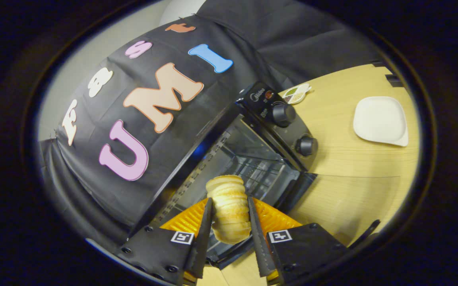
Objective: Open the toaster oven, put the food inside, and close the toaster oven door.
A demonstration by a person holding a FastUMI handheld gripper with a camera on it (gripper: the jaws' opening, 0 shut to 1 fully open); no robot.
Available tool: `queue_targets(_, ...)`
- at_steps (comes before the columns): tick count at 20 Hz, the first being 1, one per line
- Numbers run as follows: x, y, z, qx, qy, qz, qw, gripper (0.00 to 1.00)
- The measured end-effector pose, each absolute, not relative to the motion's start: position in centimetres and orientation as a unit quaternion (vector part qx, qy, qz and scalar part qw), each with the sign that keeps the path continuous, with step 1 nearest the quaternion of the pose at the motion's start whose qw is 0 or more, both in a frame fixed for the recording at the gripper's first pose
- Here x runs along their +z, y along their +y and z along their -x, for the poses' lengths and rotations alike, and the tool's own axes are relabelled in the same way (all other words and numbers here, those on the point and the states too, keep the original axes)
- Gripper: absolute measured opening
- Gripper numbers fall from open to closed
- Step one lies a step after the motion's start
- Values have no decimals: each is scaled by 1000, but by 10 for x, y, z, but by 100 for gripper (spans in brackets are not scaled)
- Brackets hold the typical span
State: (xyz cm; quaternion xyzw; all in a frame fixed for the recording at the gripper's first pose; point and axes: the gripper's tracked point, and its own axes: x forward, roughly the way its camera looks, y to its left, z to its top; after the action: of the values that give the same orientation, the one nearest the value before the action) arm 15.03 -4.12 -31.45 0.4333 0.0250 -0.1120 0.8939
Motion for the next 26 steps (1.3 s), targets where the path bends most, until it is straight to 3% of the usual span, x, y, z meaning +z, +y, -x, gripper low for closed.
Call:
queue_targets(7,-321,-56,-181,-133,16,-437,890,59)
queue_targets(14,-314,-47,-193,-108,1,-392,914,61)
queue_targets(26,-303,-32,-116,-66,31,-192,979,97)
